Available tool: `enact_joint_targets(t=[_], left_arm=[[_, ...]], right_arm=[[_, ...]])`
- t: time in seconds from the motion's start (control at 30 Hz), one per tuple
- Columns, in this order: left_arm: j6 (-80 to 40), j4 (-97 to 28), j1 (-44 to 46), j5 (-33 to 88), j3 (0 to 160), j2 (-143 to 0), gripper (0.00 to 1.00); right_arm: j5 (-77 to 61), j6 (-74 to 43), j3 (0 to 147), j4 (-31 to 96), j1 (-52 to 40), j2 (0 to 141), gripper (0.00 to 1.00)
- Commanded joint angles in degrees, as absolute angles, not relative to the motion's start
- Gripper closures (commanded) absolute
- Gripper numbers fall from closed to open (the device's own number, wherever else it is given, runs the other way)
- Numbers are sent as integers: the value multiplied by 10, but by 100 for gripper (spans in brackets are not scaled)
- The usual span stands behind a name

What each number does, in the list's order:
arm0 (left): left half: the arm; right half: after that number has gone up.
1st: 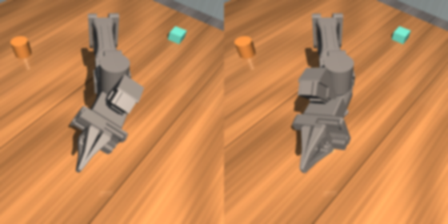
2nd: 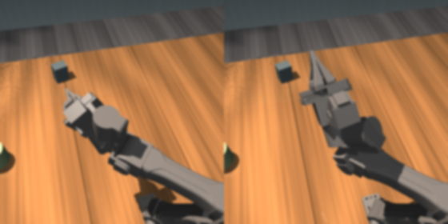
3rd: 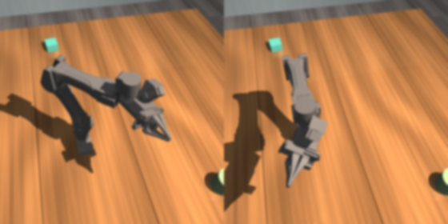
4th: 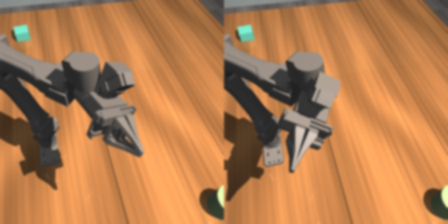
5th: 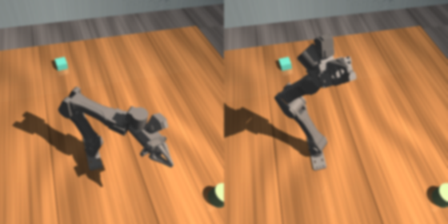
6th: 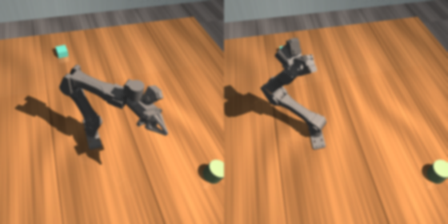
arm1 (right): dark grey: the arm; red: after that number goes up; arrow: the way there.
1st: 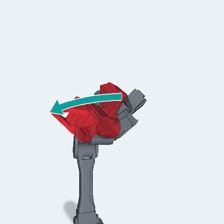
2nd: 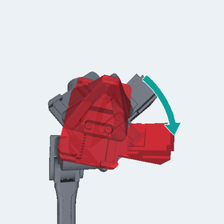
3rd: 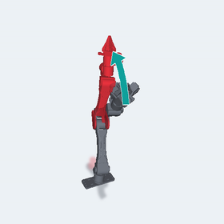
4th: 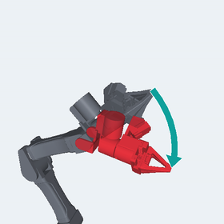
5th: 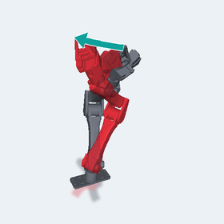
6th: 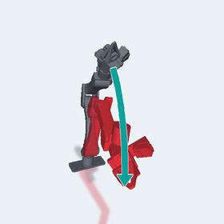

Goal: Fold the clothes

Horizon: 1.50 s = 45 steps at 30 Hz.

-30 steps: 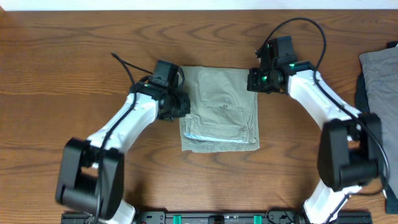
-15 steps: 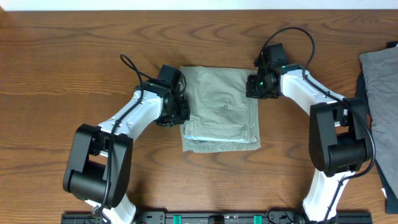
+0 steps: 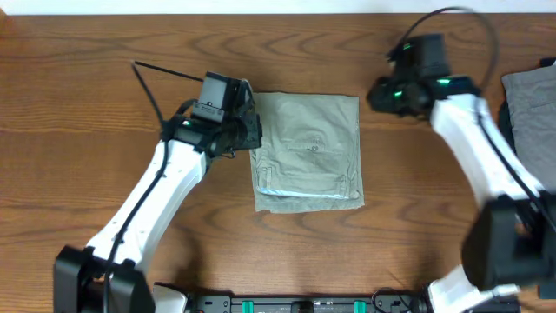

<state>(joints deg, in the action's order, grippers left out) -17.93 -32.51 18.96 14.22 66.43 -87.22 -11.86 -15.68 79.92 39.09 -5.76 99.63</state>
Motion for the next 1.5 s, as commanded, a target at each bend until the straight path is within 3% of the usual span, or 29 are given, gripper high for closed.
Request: enact_joint_targets(t=[0.0,0.03,0.53,0.6,0.67,1.03,1.47], left_arm=[[-172,-326,189,119,668,-879,87],[-172,-326,190,119,668,-883,85],[-188,-320,191,151,668,-1002,83],[-187,-312,191,184,668,-1019,85],[-187,-303,191,204,668,-1024,94],[-187,-290,205,205,668,-974,94],[-200,-262,243,82,668,-1035,94]], right_arm=[[-37,-139,806,434,-20,951,23],[-20,-140,806,452,-11,943,1],[-10,-141,805,487,15,938,1],[-10,-141,805,487,15,938,1],[-10,-141,805,487,15,938,1],[-10,-141,805,487,15,938,1],[-10,-141,805,487,15,938,1]])
